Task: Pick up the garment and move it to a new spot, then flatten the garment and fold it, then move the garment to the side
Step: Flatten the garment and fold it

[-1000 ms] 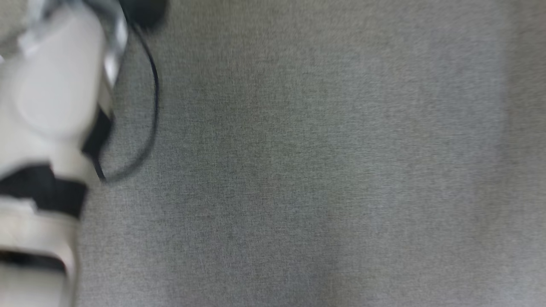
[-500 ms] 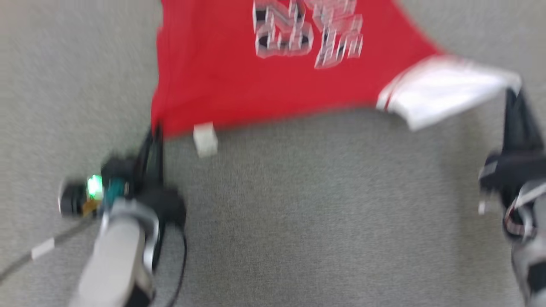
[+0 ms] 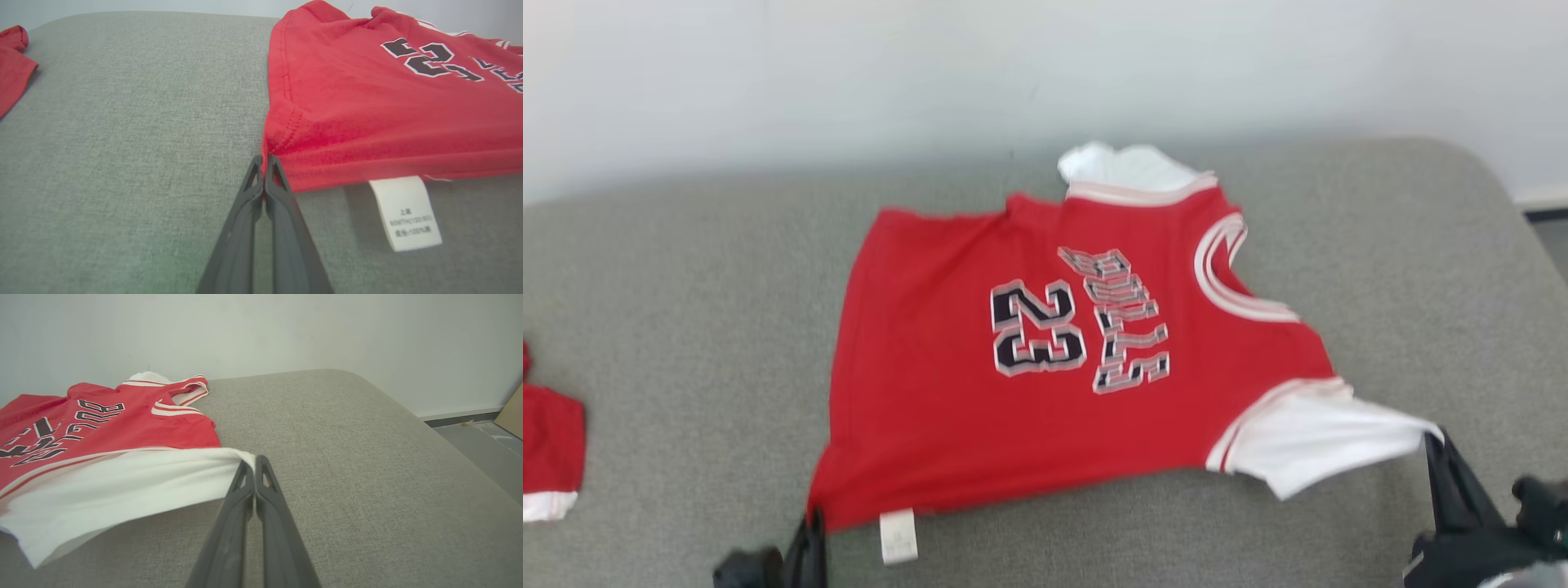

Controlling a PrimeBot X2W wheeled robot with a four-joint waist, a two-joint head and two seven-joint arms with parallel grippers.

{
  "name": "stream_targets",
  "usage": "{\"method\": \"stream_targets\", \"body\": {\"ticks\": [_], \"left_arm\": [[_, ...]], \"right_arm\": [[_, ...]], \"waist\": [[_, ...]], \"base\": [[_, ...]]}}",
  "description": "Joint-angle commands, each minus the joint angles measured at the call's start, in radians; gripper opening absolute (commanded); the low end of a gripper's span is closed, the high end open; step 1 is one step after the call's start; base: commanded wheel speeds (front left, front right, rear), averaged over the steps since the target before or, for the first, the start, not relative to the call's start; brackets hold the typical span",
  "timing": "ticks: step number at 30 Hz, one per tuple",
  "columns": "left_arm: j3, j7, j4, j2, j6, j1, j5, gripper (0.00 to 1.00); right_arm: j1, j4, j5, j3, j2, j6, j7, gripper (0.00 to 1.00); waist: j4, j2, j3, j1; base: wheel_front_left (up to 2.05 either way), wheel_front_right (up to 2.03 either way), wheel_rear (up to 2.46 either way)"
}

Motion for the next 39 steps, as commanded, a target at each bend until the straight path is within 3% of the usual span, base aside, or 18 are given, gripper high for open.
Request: {"method": "stream_targets", "body": {"ticks": [1, 8, 17, 27, 33, 39], "left_arm": [[0.015, -0.003, 0.0, 0.002, -0.001, 0.045, 0.011, 0.0], [0.019, -0.003, -0.002, -0.018, -0.033, 0.175, 0.047, 0.0], [0.057, -0.003, -0.027, -0.03, -0.039, 0.3, 0.027, 0.0], [0.032, -0.003, -0.044, -0.033, -0.056, 0.362, -0.003, 0.0], [-0.001, -0.003, -0.091, -0.034, -0.068, 0.297, 0.014, 0.0], [0.001, -0.003, -0.128, -0.034, -0.066, 0.235, 0.004, 0.0]], "right_arm": [[0.031, 0.001, -0.001, -0.015, 0.001, -0.004, 0.0, 0.0], [0.167, 0.014, -0.015, -0.024, 0.022, -0.004, 0.0, 0.0], [0.299, 0.031, -0.036, -0.081, 0.054, -0.005, 0.0, 0.0], [0.303, -0.053, -0.042, -0.089, 0.082, -0.005, 0.0, 0.0], [0.257, -0.156, -0.044, -0.107, 0.095, -0.004, -0.001, 0.0], [0.176, -0.135, -0.046, -0.103, 0.098, -0.004, 0.0, 0.0]], "waist": [[-0.01, 0.0003, -0.108, 0.0004], [-0.016, 0.0003, -0.167, 0.0004], [-0.027, 0.0003, -0.214, 0.0004], [-0.021, 0.0003, -0.212, 0.0004], [0.005, 0.0003, -0.182, 0.0004], [0.025, 0.0003, -0.157, 0.0004]], "base": [[0.0, 0.0, 0.0], [0.0, 0.0, 0.0], [0.0, 0.0, 0.0], [0.0, 0.0, 0.0], [0.0, 0.0, 0.0], [0.0, 0.0, 0.0]]}}
